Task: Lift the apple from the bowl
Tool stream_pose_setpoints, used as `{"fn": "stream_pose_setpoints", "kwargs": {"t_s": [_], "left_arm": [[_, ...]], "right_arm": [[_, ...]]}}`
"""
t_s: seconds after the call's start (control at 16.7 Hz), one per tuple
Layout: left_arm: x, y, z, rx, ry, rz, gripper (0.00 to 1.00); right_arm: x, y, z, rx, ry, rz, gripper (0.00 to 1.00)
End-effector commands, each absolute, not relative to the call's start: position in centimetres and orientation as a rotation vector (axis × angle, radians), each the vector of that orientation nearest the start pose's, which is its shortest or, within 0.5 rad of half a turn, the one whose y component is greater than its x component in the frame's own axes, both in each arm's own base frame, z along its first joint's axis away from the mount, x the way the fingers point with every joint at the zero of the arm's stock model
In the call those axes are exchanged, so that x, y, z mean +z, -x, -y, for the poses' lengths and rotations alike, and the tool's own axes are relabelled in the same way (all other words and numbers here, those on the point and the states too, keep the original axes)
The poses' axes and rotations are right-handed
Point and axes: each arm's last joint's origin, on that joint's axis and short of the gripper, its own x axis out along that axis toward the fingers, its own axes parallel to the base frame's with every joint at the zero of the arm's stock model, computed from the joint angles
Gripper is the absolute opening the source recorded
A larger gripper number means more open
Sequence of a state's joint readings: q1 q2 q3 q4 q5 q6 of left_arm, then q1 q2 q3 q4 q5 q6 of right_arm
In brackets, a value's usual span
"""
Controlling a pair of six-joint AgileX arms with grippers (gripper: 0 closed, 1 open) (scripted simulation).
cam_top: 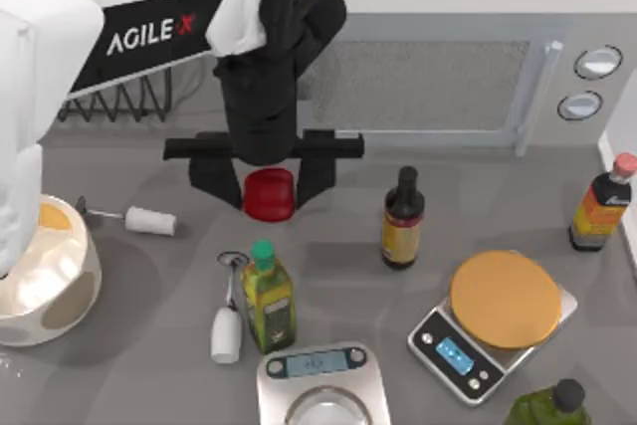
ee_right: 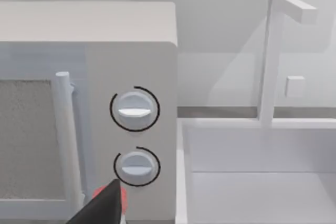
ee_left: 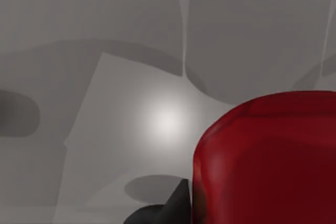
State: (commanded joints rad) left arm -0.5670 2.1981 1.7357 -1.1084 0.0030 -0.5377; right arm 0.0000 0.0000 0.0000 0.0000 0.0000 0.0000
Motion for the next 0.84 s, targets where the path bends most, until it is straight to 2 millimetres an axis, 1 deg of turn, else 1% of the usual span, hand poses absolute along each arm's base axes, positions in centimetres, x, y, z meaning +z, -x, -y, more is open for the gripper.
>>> {"fn": "stream_pose_setpoints", "kwargs": {"t_s": [0.48, 0.54, 0.84], "left_arm": [[15.9, -36.25, 22.55, -0.016, -0.016, -1.571, 0.98], [15.9, -36.25, 22.55, -0.016, -0.016, -1.571, 1.0], [15.9, -36.25, 22.55, -0.016, -0.016, -1.571, 1.0]], "right_arm": [[16.0, -10.57, 0.12, 0.0, 0.0, 0.0, 1.0], [16.0, -10.57, 0.12, 0.0, 0.0, 0.0, 1.0], [16.0, -10.57, 0.12, 0.0, 0.0, 0.0, 1.0]]}}
